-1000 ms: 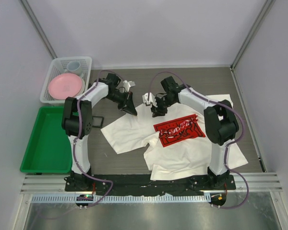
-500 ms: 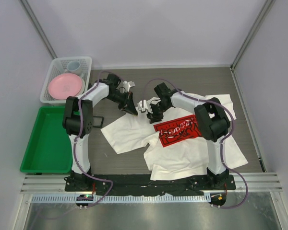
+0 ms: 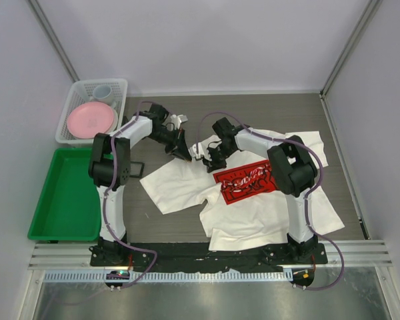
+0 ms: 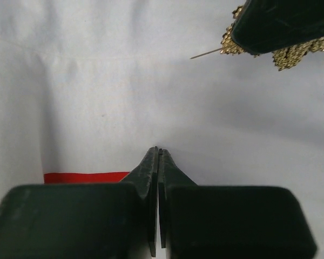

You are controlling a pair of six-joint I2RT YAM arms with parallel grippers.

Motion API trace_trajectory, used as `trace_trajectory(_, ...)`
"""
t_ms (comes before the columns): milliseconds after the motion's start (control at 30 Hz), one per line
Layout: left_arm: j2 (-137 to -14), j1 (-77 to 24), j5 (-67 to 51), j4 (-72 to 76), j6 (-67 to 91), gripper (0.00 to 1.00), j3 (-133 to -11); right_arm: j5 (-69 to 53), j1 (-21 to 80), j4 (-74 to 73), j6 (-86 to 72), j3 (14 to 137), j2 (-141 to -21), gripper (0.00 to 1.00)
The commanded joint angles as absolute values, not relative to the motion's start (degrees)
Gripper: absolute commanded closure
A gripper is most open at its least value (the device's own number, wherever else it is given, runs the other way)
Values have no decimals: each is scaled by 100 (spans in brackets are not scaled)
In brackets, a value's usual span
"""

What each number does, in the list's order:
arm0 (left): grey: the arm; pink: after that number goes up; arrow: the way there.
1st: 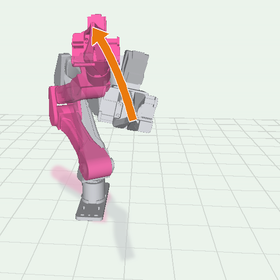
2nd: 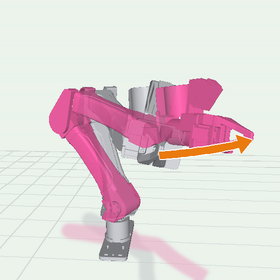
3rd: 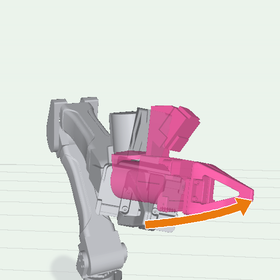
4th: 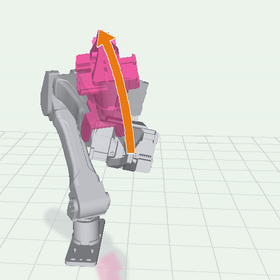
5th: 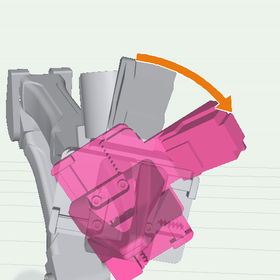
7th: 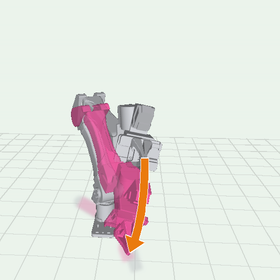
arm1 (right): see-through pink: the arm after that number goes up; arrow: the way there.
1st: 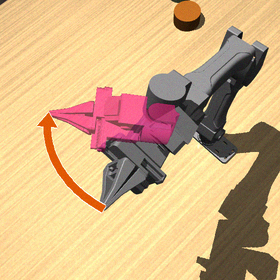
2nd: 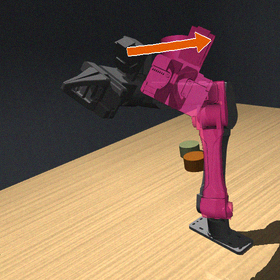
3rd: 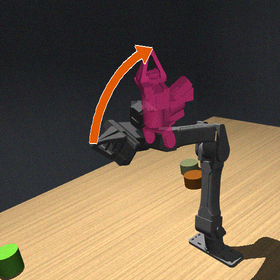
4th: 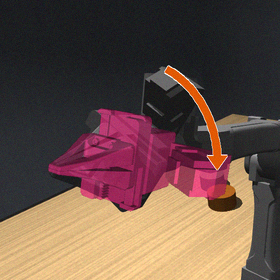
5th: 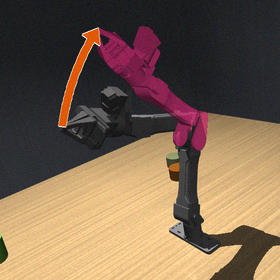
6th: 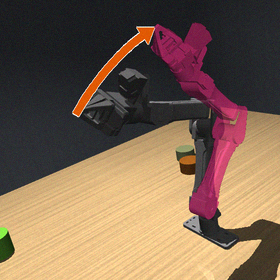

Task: Pin the brooch onto the clothing
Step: Pick up the flattened clothing from the center of the board.

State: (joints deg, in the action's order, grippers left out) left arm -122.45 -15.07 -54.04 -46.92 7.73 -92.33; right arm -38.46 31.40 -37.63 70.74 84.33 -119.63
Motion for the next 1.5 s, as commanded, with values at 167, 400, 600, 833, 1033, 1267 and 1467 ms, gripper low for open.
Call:
trace_trajectory(167,-12358,-1485,-5581,-4518,984,100,-9413,-3629,3190,-3630,7014,8455,-11796,99)
trace_trajectory(400,-12305,-1485,-5555,-4483,984,100,-9352,-3744,3182,-3823,6689,8744,-11566,75)
trace_trajectory(600,-12261,-1450,-5555,-4403,1046,100,-9290,-3551,3208,-3841,6539,8947,-11760,59)
trace_trajectory(833,-12287,-1415,-5555,-4395,1063,100,-9281,-3243,3331,-3885,6706,8877,-11996,57)
trace_trajectory(1033,-12313,-1415,-5563,-4386,1081,100,-9264,-3041,3392,-4174,7021,8921,-12269,58)
trace_trajectory(1267,-12384,-1415,-5546,-4447,1099,100,-9290,-3015,3436,-5299,7348,9579,-12875,72)
trace_trajectory(1467,-12366,-1389,-5502,-4439,1125,100,-9273,-2848,3516,-5704,7313,9861,-13061,94)
